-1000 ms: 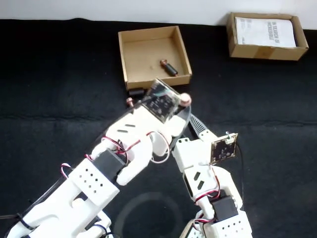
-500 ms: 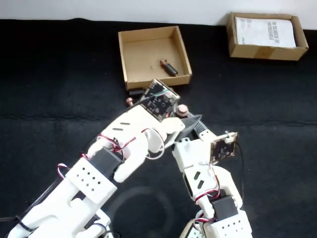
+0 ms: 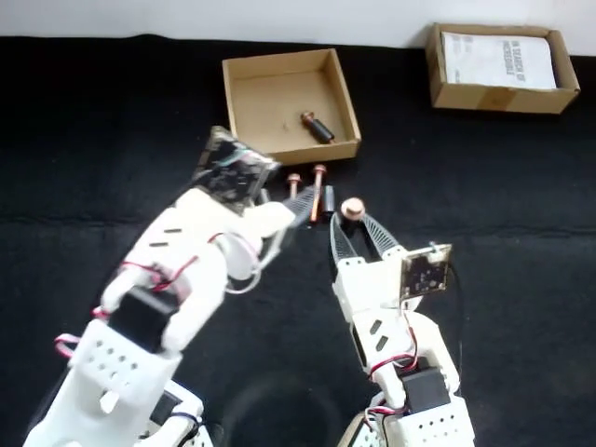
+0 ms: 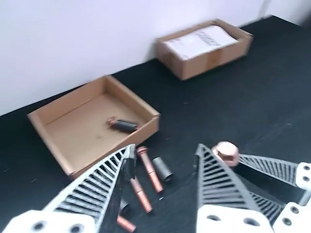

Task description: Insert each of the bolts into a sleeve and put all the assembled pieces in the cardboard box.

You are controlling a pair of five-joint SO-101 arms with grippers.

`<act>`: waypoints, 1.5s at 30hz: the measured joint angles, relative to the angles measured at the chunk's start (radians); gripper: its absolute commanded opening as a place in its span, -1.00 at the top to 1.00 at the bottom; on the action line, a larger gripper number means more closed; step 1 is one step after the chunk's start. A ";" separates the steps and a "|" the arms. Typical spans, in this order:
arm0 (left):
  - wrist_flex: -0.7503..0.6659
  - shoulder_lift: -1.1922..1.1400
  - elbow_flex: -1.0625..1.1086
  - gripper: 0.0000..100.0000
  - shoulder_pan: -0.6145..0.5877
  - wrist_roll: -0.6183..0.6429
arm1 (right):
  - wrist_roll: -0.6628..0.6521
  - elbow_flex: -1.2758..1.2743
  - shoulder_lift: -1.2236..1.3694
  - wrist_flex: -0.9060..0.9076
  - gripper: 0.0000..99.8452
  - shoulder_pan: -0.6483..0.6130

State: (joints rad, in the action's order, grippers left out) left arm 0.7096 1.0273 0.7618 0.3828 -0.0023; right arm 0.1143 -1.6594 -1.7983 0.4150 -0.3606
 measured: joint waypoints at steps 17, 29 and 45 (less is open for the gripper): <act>0.044 0.428 0.328 0.98 -0.275 0.000 | 0.074 0.667 0.512 0.264 0.98 0.000; 0.032 0.753 0.738 0.98 -0.365 0.002 | 0.106 1.286 1.168 0.531 0.98 -0.044; -0.172 0.753 0.916 0.98 -0.419 0.002 | -0.063 2.216 1.950 1.002 0.98 -0.140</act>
State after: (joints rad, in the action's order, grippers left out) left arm 0.5378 1.7806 1.6778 -0.0361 -0.0008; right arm 0.0514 0.5562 0.1519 1.4170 -0.5002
